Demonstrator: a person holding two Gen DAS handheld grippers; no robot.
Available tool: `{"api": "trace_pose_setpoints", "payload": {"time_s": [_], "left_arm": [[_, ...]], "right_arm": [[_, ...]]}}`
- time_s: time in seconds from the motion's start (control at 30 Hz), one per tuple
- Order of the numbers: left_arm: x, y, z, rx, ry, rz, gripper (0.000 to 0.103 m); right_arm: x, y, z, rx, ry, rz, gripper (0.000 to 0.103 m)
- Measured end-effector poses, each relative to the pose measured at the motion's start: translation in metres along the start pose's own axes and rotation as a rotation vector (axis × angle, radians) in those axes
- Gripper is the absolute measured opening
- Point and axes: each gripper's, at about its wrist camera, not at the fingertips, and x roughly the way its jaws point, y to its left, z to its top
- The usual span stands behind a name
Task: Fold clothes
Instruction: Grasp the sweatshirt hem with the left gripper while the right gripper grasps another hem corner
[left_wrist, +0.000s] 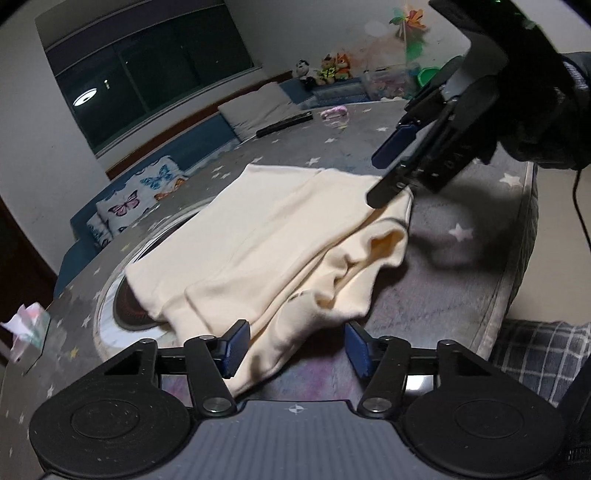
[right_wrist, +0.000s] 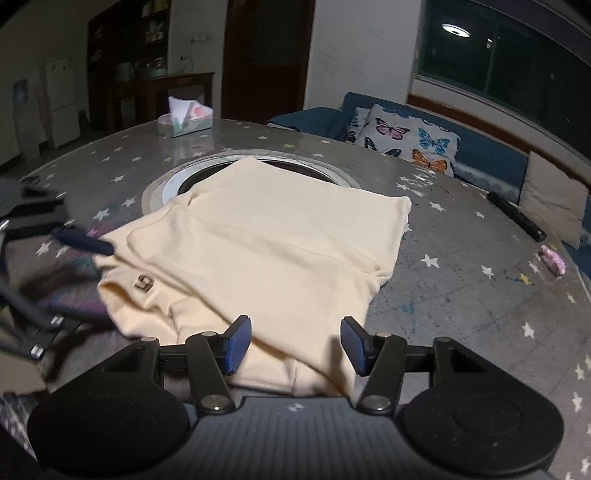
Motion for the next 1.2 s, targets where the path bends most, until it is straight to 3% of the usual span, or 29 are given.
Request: {"api": "trace_pose_setpoints", "payload": {"time_s": [0.03, 0.1, 0.17, 0.3, 0.47, 0.6, 0.67, 0.73, 0.93, 1.0, 1.17, 1.2], "left_arm": [[0.002, 0.000, 0.001, 0.001, -0.003, -0.005, 0.052], [0.007, 0.001, 0.002, -0.002, -0.002, -0.013, 0.027], [0.009, 0.005, 0.005, -0.017, -0.009, -0.020, 0.016], [0.008, 0.020, 0.014, -0.070, -0.033, -0.032, 0.009], [0.017, 0.050, 0.031, -0.161, -0.044, -0.037, 0.009], [0.029, 0.067, 0.038, -0.205, -0.038, -0.053, 0.009], [0.032, 0.070, 0.037, -0.211, -0.028, -0.062, 0.010], [0.030, 0.069, 0.032, -0.209, -0.026, -0.060, 0.013], [0.011, 0.057, 0.013, -0.162, -0.028, -0.029, 0.026], [0.006, 0.051, 0.007, -0.132, -0.025, -0.017, 0.045], [0.006, 0.038, -0.010, -0.036, -0.002, 0.014, 0.045], [0.008, 0.036, -0.013, -0.020, 0.010, 0.022, 0.041]], "right_arm": [[-0.003, 0.001, -0.001, -0.018, 0.001, 0.004, 0.055], [-0.008, 0.003, -0.004, -0.056, 0.005, 0.011, 0.055], [-0.013, 0.007, -0.008, -0.106, 0.009, 0.023, 0.055], [-0.013, 0.019, -0.013, -0.215, 0.000, 0.046, 0.058], [-0.002, 0.033, -0.012, -0.310, -0.040, 0.048, 0.062], [0.013, 0.031, -0.004, -0.287, -0.052, 0.062, 0.055], [0.020, 0.026, 0.002, -0.236, -0.031, 0.083, 0.033], [0.026, 0.019, 0.007, -0.174, -0.006, 0.109, 0.022], [0.027, -0.003, 0.020, -0.027, 0.012, 0.165, 0.011], [0.025, -0.008, 0.023, 0.005, 0.014, 0.175, 0.010], [0.021, -0.012, 0.028, 0.026, 0.005, 0.175, 0.009], [0.021, -0.010, 0.029, 0.025, 0.003, 0.171, 0.009]]}}
